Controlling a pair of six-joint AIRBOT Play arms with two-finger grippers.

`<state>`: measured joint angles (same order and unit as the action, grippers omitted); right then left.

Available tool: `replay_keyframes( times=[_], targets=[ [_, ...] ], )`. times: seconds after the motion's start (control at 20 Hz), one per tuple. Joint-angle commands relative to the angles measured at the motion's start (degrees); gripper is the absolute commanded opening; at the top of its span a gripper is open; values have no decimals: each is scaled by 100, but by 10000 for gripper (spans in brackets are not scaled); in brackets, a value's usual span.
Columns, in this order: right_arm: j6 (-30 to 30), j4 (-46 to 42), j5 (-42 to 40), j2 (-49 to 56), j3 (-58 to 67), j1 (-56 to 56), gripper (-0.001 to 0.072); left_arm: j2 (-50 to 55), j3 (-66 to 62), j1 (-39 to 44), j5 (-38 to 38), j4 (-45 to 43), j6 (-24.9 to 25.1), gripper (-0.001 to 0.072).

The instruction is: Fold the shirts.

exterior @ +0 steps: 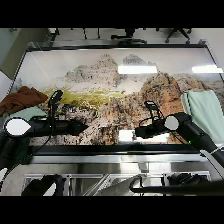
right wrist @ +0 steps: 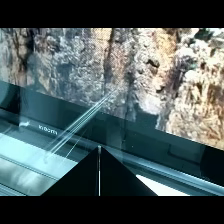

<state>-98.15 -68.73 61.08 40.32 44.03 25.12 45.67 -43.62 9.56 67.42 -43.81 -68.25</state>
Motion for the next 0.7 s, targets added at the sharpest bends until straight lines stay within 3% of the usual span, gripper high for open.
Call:
replay_keyframes(
  times=[0.0,0.3,0.45,0.5,0.55,0.6,0.65],
  targets=[
    [-2,0,0,-4,-2,7,20,-4,2,4,7,0,4,14],
    [-2,0,0,-4,-2,7,20,-2,-50,-120,85,-48,4,14],
    [-2,0,0,-4,-2,7,20,144,-767,-688,297,-1049,-245,16],
    [-2,0,0,-4,-2,7,20,258,-1126,-942,444,-1552,-275,58],
    [-2,0,0,-4,-2,7,20,411,-1460,-1141,570,-2041,-273,448],
    [-2,0,0,-4,-2,7,20,623,-1814,-1338,654,-2636,-293,692],
    [-2,-2,0,-4,-2,7,20,852,-2107,-1499,675,-3150,-273,693]
  ],
)
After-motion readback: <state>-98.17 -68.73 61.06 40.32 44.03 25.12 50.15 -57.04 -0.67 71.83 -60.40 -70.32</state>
